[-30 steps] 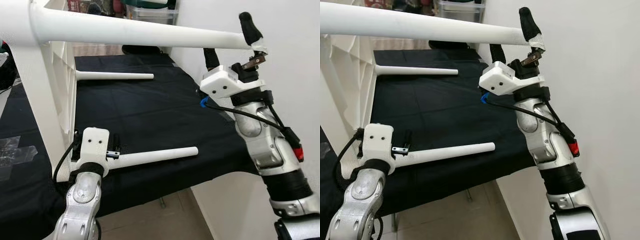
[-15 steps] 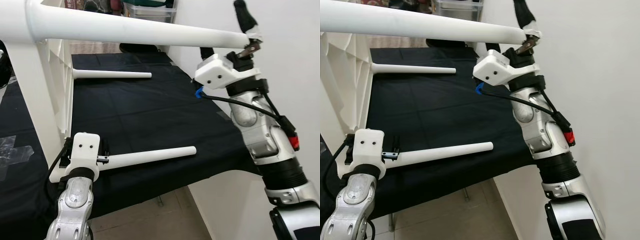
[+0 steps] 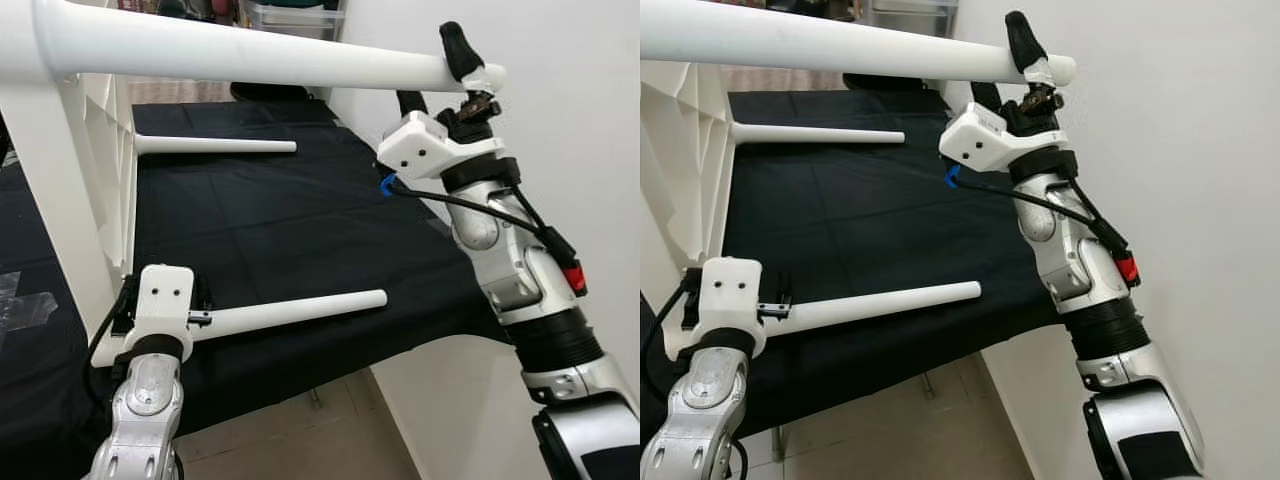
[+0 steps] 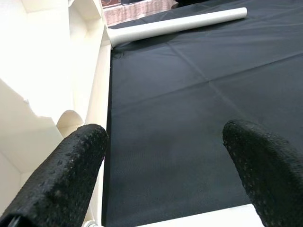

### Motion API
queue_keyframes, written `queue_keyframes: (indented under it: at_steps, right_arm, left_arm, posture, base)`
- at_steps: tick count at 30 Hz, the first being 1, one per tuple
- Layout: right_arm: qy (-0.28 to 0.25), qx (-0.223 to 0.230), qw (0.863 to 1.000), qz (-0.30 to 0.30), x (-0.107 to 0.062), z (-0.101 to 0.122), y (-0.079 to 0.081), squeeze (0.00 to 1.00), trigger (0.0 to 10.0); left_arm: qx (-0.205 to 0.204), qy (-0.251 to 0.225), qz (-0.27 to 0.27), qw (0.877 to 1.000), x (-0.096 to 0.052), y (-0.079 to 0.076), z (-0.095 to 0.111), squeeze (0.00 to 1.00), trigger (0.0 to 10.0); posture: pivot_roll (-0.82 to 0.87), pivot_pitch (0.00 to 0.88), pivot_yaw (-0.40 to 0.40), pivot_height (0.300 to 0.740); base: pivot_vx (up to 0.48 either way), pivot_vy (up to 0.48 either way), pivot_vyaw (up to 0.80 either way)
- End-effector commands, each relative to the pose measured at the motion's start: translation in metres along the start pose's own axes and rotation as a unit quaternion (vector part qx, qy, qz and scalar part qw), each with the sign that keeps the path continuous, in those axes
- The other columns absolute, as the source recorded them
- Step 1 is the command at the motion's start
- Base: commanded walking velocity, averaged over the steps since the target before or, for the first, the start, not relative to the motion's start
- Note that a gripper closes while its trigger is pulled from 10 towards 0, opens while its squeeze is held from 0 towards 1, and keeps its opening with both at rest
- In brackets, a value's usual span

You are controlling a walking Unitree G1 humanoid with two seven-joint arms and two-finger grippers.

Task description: Building children table

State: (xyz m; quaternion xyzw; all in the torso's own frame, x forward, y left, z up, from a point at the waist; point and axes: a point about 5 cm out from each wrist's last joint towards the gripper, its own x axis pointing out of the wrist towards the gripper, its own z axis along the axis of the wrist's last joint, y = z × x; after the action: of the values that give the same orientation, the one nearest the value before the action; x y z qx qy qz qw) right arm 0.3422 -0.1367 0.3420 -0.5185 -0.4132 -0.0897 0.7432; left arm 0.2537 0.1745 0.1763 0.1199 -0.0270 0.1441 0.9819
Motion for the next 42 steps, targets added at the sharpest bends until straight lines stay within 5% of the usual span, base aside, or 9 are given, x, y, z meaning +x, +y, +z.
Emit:
queue_keyframes:
  at_steps: [1, 9, 18, 20, 27, 29, 34, 38, 42]
  right_arm:
    - [0.003, 0.004, 1.0, 0.01, 0.002, -0.002, 0.006, 0.0, 0.0]
    - [0.008, 0.009, 1.0, 0.006, 0.007, -0.006, 0.005, 0.0, 0.0]
    - [0.03, 0.02, 0.999, -0.015, 0.019, -0.018, -0.001, 0.0, 0.0]
    - [0.05, 0.031, 0.998, -0.021, 0.025, -0.028, -0.002, 0.0, 0.0]
    - [0.096, 0.063, 0.993, -0.031, 0.029, -0.043, -0.001, 0.0, 0.0]
    - [0.155, 0.11, 0.981, -0.03, 0.026, -0.059, 0.006, 0.0, 0.0]
    - [0.179, 0.132, 0.975, -0.023, 0.023, -0.063, 0.011, 0.0, 0.0]
    - [0.227, 0.17, 0.959, -0.013, 0.014, -0.073, 0.025, 0.0, 0.0]
    - [0.285, 0.225, 0.932, -0.002, -0.001, -0.081, 0.046, 0.0, 0.0]
  left_arm:
    - [0.013, 0.017, 0.047, 0.999, 0.001, 0.015, -0.008, 0.0, 10.0]
    - [0.029, 0.04, 0.084, 0.995, 0.005, 0.034, -0.02, 0.0, 10.0]
    - [0.082, 0.016, 0.153, 0.985, 0.032, 0.084, -0.013, 0.0, 10.0]
    - [0.102, -0.018, 0.193, 0.976, 0.049, 0.115, 0.007, 0.0, 10.0]
    - [0.126, -0.067, 0.217, 0.966, 0.068, 0.143, 0.037, 0.0, 10.0]
    - [0.144, -0.107, 0.229, 0.957, 0.083, 0.161, 0.065, 0.0, 10.0]
    - [0.152, -0.119, 0.23, 0.954, 0.086, 0.165, 0.074, 0.0, 10.0]
    - [0.168, -0.159, 0.228, 0.946, 0.097, 0.171, 0.103, 0.0, 10.0]
    - [0.199, -0.239, 0.212, 0.927, 0.111, 0.17, 0.16, 0.0, 10.0]
  posture:
    - [0.11, 0.118, -0.158, 0.74]
    - [0.11, 0.122, -0.163, 0.74]
    - [0.11, 0.121, -0.158, 0.74]
    - [0.11, 0.116, -0.156, 0.74]
    - [0.12, 0.113, -0.157, 0.74]
    - [0.13, 0.111, -0.158, 0.74]
    - [0.13, 0.111, -0.158, 0.74]
    - [0.14, 0.109, -0.158, 0.74]
    - [0.15, 0.103, -0.159, 0.74]
  base:
    - [0.0, 0.0, 0.0]
    - [0.0, 0.0, 0.0]
    - [0.0, 0.0, 0.0]
    - [0.0, 0.0, 0.0]
    - [0.0, 0.0, 0.0]
    - [0.0, 0.0, 0.0]
    - [0.0, 0.0, 0.0]
    - [0.0, 0.0, 0.0]
    - [0.0, 0.0, 0.0]
